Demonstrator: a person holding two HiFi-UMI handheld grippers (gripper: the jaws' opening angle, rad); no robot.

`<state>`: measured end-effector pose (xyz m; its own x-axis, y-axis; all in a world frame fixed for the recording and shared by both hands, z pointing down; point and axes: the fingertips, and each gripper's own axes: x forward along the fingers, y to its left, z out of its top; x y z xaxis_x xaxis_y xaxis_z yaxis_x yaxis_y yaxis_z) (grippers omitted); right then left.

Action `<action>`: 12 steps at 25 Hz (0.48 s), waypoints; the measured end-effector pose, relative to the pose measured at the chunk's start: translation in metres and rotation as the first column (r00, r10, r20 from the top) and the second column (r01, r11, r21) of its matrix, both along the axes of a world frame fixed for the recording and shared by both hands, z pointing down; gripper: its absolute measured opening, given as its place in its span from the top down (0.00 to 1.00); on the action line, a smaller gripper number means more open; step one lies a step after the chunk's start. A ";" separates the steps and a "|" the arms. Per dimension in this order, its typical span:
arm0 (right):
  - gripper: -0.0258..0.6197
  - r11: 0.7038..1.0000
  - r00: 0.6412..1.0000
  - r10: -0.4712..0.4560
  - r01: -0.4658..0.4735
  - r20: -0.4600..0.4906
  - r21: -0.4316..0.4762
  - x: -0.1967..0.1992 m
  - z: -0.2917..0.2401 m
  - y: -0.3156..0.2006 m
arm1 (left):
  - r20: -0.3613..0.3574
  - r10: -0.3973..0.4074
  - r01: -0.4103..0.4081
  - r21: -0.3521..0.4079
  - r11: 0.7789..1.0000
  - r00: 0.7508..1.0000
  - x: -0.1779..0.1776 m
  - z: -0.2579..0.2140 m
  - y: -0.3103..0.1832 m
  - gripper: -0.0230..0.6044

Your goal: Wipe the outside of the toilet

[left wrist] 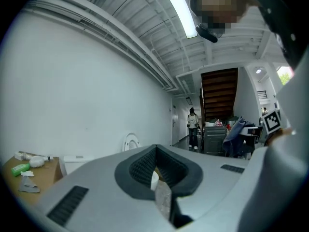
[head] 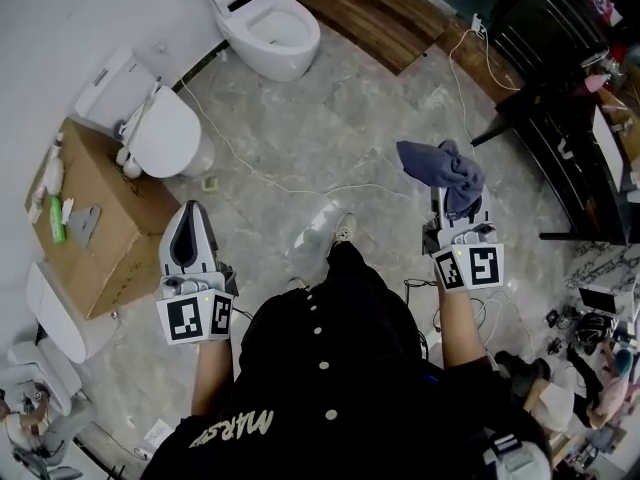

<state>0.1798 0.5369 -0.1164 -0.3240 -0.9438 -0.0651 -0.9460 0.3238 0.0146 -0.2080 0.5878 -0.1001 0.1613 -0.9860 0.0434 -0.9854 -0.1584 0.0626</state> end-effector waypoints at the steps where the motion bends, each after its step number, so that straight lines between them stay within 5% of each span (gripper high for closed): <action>1: 0.77 1.000 1.000 -0.004 0.004 0.000 0.000 0.003 0.000 -0.009 | 0.002 -0.002 0.002 0.000 1.000 1.000 0.003 -0.001 -0.009 0.95; 12: 0.77 0.999 0.999 -0.035 0.036 0.030 -0.010 0.047 0.002 -0.100 | 0.030 -0.054 0.054 0.001 0.999 0.998 0.042 -0.012 -0.085 0.95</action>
<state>0.2263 0.4371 -0.1139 -0.3553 -0.9325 -0.0656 -0.9339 0.3570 -0.0172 -0.1662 0.5026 -0.1124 0.1064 -0.9932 0.0471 -0.9939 -0.1049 0.0325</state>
